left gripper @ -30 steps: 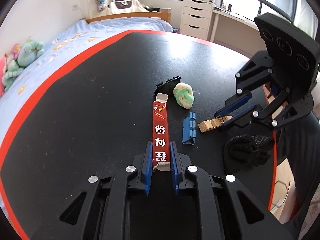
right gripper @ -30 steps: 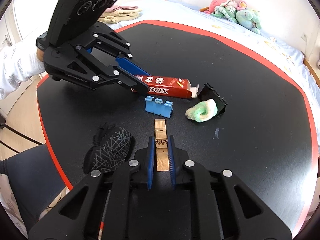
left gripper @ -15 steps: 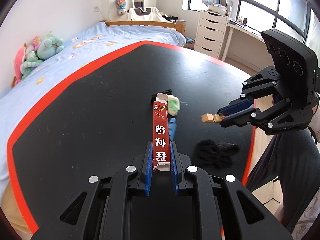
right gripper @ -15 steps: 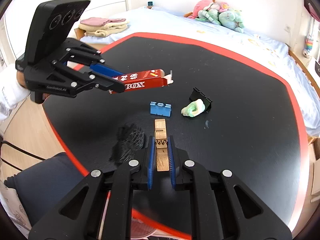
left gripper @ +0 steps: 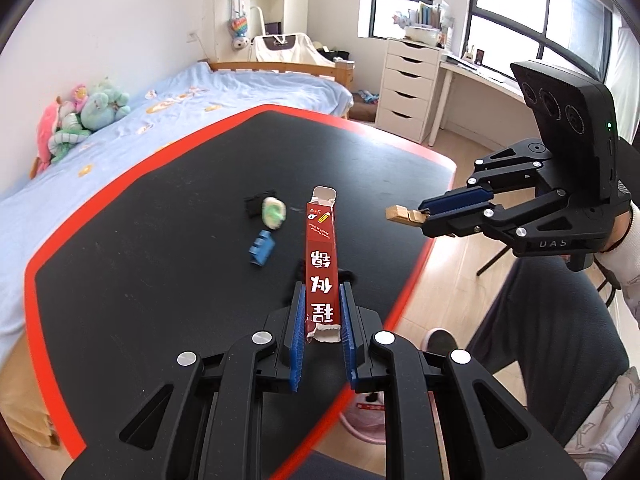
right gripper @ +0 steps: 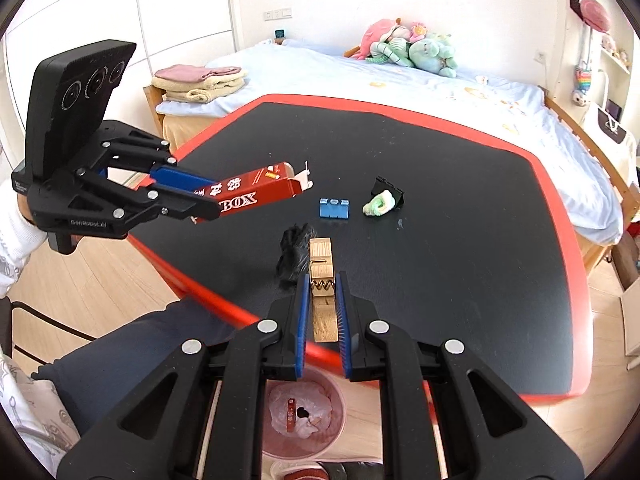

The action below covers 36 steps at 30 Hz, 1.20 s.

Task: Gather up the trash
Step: 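Carry the carton strip and clothespin to the wastebasket and open both tools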

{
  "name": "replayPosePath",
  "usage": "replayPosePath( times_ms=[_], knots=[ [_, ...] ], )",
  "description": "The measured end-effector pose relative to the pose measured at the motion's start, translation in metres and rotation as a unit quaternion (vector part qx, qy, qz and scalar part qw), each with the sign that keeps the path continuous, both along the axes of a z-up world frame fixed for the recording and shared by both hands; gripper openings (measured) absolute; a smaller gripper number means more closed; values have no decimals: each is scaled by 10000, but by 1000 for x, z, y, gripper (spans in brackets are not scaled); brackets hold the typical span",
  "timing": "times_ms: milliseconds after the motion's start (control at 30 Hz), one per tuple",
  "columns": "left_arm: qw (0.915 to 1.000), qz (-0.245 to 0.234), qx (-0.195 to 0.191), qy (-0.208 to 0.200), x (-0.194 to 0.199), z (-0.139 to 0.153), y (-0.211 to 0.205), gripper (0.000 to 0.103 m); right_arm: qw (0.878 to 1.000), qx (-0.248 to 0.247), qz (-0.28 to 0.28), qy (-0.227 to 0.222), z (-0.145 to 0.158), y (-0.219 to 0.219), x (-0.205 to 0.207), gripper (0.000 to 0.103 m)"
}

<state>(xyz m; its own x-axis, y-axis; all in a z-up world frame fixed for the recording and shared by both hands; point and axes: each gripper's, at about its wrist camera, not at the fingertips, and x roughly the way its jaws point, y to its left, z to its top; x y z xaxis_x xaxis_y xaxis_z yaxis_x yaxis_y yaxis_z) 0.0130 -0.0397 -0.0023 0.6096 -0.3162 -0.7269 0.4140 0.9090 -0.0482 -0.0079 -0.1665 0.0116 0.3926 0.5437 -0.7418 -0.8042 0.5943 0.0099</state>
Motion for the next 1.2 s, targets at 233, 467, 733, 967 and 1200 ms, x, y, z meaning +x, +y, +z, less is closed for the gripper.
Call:
replayPosePath(
  times_ms=[233,467,733,967,1200],
  knots=[
    [9998,-52,-135,111,-30,-8,-19,16,9998,97,-169,47,-2,-19,-32,12],
    [9992,-127,-172,327,-51,-23,-37,16,9995,20,-283,162,-17,-32,-62,12],
    [9981,-210,-159,558,-72,-41,-55,16,9985,-5,-365,401,-38,-42,-81,12],
    [9978,-242,-118,608,-78,-45,-61,16,9982,-16,-383,468,-43,-46,-87,13],
    [9979,-198,-57,608,-73,-51,-65,52,9979,-21,-390,526,-45,-46,-81,42]
  ],
)
